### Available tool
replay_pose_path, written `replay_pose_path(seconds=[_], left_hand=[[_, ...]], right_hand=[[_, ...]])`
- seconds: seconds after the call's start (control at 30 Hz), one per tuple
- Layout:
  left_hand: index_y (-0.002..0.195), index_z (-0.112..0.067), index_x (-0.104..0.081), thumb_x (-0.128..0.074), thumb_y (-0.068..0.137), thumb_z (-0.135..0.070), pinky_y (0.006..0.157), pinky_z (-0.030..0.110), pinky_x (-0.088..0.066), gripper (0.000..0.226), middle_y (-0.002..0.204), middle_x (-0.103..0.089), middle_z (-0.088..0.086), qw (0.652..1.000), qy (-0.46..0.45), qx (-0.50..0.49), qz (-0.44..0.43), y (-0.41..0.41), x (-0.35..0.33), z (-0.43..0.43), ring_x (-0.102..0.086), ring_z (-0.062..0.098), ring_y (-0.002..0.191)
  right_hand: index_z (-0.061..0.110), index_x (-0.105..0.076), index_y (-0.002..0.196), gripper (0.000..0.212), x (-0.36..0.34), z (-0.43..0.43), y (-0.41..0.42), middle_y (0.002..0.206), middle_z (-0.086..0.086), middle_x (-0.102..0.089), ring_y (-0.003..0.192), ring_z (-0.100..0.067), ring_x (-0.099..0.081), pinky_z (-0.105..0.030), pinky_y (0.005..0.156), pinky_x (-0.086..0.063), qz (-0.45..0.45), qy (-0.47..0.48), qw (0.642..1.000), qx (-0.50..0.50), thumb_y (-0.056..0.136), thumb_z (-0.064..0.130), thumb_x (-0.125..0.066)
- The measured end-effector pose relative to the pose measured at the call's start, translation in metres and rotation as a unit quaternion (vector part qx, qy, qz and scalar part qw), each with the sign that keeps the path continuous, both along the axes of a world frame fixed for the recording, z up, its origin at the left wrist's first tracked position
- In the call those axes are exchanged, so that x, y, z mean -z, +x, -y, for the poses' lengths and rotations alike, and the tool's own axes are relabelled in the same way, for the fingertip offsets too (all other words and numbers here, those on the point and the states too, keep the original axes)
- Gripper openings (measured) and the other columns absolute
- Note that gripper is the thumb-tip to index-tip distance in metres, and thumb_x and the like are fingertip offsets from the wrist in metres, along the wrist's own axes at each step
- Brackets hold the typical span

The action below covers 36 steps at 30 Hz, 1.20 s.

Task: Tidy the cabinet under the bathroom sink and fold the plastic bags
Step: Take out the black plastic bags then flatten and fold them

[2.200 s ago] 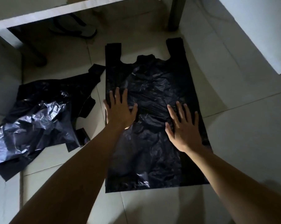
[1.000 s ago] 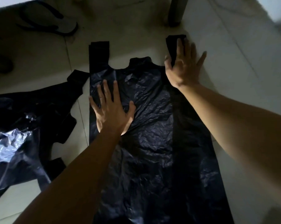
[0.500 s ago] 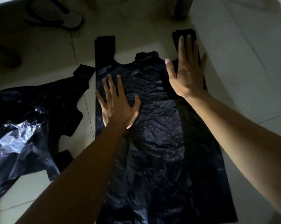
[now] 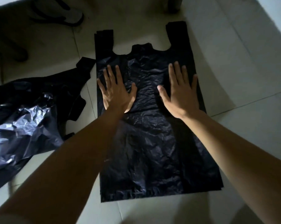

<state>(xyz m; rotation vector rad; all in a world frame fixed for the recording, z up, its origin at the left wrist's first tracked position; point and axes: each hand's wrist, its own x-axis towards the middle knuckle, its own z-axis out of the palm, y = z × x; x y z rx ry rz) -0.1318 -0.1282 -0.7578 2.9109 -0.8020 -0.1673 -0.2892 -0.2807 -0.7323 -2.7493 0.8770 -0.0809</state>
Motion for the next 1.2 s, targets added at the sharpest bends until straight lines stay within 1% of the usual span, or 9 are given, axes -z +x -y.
replay_pose_path(seconds=[0.1,0.2,0.33,0.47,0.63,0.73,1.0,1.13,1.2], left_hand=[[0.158,-0.011,0.001,-0.032,0.09,-0.059,0.12,0.059,-0.002,0.089,0.165,0.004,0.013,0.998,-0.053,0.013,-0.02,-0.002,-0.015,-0.005,0.005,0.029,0.152],[0.158,-0.012,0.001,-0.036,0.091,-0.052,0.121,0.057,0.003,0.086,0.166,0.005,0.009,0.995,-0.093,0.034,-0.016,-0.038,-0.027,-0.014,0.006,0.028,0.152],[0.158,-0.012,0.004,-0.019,0.097,-0.063,0.119,0.061,-0.002,0.083,0.165,0.009,0.01,0.996,0.011,0.094,-0.001,-0.087,-0.006,-0.041,0.009,0.029,0.152],[0.158,-0.013,0.006,-0.012,0.096,-0.066,0.118,0.062,-0.002,0.084,0.165,0.011,0.01,0.993,0.047,0.104,-0.007,-0.08,0.0,-0.04,0.011,0.029,0.152],[0.158,-0.014,0.004,-0.015,0.097,-0.065,0.119,0.062,-0.001,0.082,0.165,0.009,0.009,0.999,0.005,0.03,-0.033,-0.097,-0.009,-0.052,0.01,0.03,0.152],[0.158,-0.015,0.005,-0.016,0.097,-0.065,0.119,0.061,-0.003,0.082,0.165,0.01,0.01,0.999,0.022,0.035,-0.013,-0.102,-0.001,-0.065,0.008,0.03,0.152],[0.158,-0.014,0.005,-0.017,0.098,-0.064,0.12,0.059,0.001,0.081,0.165,0.011,0.011,0.998,0.022,0.052,-0.006,-0.099,-0.003,-0.073,0.009,0.03,0.152],[0.158,-0.013,0.007,-0.016,0.097,-0.065,0.12,0.058,0.004,0.083,0.164,0.014,0.012,0.996,0.043,0.062,-0.049,-0.099,-0.011,-0.075,0.011,0.031,0.152],[0.158,-0.012,0.002,-0.026,0.097,-0.062,0.121,0.056,0.002,0.084,0.165,0.009,0.014,0.992,0.047,0.085,-0.083,-0.088,-0.024,-0.075,0.007,0.032,0.152]], right_hand=[[0.02,-0.003,0.16,0.078,0.002,-0.03,-0.036,0.168,-0.002,0.0,0.155,-0.025,0.0,-0.057,0.123,-0.003,-0.021,-0.005,0.999,-0.024,0.099,0.066,-0.018],[0.022,-0.005,0.16,0.078,0.025,-0.039,-0.058,0.168,-0.002,-0.004,0.155,-0.025,-0.004,-0.059,0.121,-0.01,-0.056,-0.018,0.998,-0.001,0.098,0.068,-0.019],[0.022,-0.011,0.16,0.077,0.03,-0.042,-0.059,0.167,-0.003,-0.011,0.154,-0.025,-0.009,-0.057,0.122,-0.01,-0.045,-0.039,0.998,0.005,0.099,0.066,-0.023],[0.022,-0.007,0.16,0.079,0.029,-0.04,-0.058,0.168,-0.003,-0.007,0.154,-0.026,-0.005,-0.06,0.121,-0.009,-0.051,-0.019,0.998,0.004,0.097,0.068,-0.022],[0.022,-0.001,0.16,0.079,0.015,-0.051,-0.075,0.168,-0.004,0.001,0.155,-0.028,0.001,-0.059,0.122,-0.003,-0.023,-0.026,0.999,-0.025,0.099,0.065,-0.027],[0.023,-0.001,0.16,0.078,0.026,-0.057,-0.09,0.168,-0.004,-0.001,0.155,-0.026,-0.001,-0.061,0.12,-0.009,-0.044,-0.035,0.998,-0.022,0.099,0.065,-0.025],[0.029,0.004,0.159,0.076,0.027,-0.055,-0.093,0.168,-0.001,0.003,0.155,-0.026,0.002,-0.062,0.12,-0.007,-0.055,-0.028,0.998,-0.031,0.098,0.065,-0.024],[0.03,0.005,0.159,0.078,0.024,-0.057,-0.091,0.168,0.0,0.005,0.155,-0.026,0.004,-0.061,0.121,-0.006,-0.079,-0.017,0.996,-0.028,0.096,0.066,-0.023],[0.029,0.001,0.159,0.081,0.018,-0.058,-0.085,0.168,-0.002,0.003,0.154,-0.029,0.004,-0.063,0.12,-0.005,-0.102,-0.006,0.995,-0.019,0.092,0.066,-0.025]])
